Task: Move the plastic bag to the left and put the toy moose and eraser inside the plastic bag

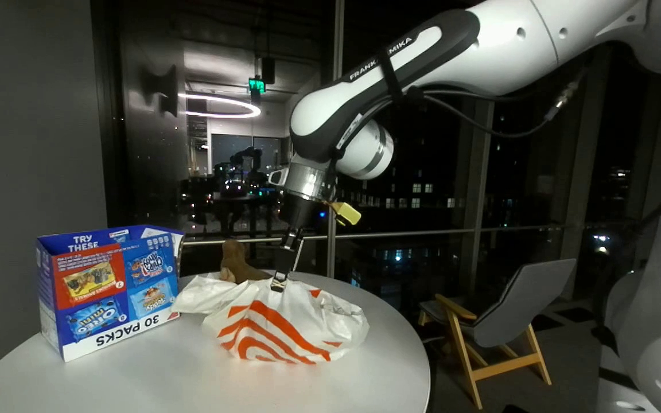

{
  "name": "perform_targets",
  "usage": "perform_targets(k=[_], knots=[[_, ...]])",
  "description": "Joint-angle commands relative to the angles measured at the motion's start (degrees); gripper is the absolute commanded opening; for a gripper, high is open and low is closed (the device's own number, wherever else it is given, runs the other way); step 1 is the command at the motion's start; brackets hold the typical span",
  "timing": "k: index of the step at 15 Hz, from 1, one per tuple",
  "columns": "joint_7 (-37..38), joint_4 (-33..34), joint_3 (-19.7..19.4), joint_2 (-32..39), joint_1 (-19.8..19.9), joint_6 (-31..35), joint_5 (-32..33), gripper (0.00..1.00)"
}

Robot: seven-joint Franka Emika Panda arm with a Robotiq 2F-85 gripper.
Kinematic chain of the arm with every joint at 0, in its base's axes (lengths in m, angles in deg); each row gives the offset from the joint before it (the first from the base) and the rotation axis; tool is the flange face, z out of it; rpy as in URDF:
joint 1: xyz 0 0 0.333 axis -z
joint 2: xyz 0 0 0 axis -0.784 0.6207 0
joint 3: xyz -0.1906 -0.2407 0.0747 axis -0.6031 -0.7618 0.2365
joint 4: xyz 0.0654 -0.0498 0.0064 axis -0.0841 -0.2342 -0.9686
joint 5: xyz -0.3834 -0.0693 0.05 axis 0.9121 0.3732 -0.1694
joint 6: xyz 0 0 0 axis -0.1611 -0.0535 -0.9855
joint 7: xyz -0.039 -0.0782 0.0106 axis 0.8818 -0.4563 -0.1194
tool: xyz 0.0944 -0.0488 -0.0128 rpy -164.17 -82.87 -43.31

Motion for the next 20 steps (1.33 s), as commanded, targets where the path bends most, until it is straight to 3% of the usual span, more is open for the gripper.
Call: perform_targets(k=[1,3,4,6,9,13,20], knots=[[0.3,2.08,-0.98,3.15,-0.67,-2.1,0.36,0.07],[0.17,2.01,-0.91,3.53,-0.42,-2.59,0.06,0.08],[-0.14,2.01,-0.96,3.51,-0.4,-3.23,-0.52,0.33],[-0.23,1.82,-0.97,2.42,-0.41,-5.01,-0.56,0.44],[-1.05,2.15,-1.26,-0.32,-0.55,-10.37,-1.61,0.66],[1.86,2.84,-1.29,-3.12,-0.34,-12.35,0.87,0.97],[0.63,5.08,-1.99,-0.5,-0.66,-13.46,0.23,1.0]])
